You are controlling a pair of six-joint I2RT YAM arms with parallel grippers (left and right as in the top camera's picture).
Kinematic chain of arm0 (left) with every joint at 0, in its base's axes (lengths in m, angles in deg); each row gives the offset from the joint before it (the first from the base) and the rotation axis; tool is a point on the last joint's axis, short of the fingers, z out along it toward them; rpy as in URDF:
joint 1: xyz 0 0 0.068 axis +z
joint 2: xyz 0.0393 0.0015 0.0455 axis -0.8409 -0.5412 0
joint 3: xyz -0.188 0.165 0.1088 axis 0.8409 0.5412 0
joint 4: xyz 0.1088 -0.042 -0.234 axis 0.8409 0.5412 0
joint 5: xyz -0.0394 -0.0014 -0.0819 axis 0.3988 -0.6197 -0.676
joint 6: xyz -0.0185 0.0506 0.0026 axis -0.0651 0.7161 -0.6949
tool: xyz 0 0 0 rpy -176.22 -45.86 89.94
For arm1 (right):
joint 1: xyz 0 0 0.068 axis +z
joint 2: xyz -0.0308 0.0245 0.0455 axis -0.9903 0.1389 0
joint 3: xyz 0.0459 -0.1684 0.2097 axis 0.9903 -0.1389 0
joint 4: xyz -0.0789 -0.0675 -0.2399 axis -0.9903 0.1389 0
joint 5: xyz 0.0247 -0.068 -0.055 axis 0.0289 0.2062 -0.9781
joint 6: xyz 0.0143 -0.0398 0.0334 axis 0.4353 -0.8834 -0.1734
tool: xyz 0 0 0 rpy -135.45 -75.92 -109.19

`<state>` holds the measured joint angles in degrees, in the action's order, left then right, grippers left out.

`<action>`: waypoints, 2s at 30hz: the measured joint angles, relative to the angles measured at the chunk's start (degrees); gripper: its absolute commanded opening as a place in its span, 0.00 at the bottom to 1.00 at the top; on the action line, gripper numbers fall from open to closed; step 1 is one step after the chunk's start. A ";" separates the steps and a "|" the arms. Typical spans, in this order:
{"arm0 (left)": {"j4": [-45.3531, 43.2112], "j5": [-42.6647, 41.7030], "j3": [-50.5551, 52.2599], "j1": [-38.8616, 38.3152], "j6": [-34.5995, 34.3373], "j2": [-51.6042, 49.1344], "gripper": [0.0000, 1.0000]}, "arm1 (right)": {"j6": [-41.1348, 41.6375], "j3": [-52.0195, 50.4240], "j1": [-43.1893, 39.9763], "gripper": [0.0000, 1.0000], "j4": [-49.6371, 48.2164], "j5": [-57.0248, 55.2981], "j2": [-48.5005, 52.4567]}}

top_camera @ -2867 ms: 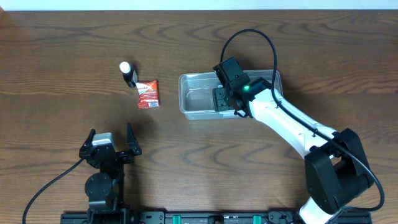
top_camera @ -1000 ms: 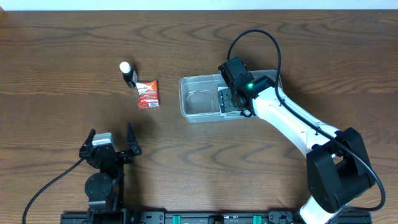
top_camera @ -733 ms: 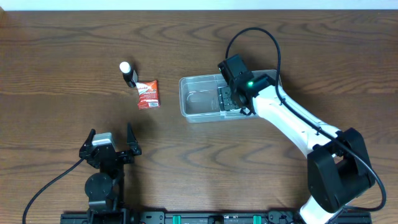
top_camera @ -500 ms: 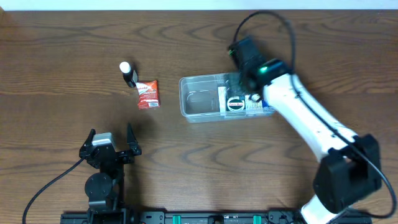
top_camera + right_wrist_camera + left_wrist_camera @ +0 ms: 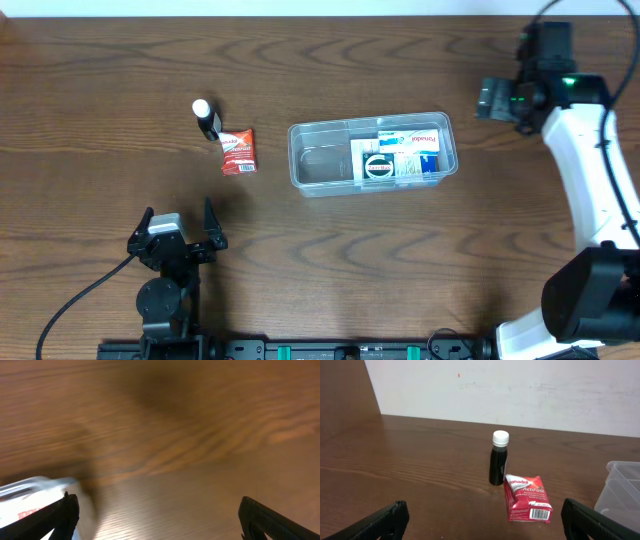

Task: Pack container
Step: 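Open the right gripper and withdraw it to the upper right, then reach the left gripper to the red Panadol sachet and grasp it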

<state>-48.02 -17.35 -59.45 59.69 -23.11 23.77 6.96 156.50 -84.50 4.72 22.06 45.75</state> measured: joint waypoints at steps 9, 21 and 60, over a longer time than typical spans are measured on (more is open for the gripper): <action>0.00 0.00 0.00 0.00 0.00 0.00 0.98 | -0.24 0.00 -5.64 0.99 0.04 -0.09 0.00; 0.00 0.00 0.00 0.00 0.00 0.00 0.98 | -0.26 0.00 -5.88 0.99 0.04 -0.04 0.00; 25.94 -21.92 -60.00 -1.16 -1.16 -77.29 0.98 | -0.42 0.00 -5.88 0.99 0.15 -0.04 0.00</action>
<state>-22.07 -39.28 -119.44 58.53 -24.27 -53.52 6.55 156.50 -90.38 4.87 22.01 45.75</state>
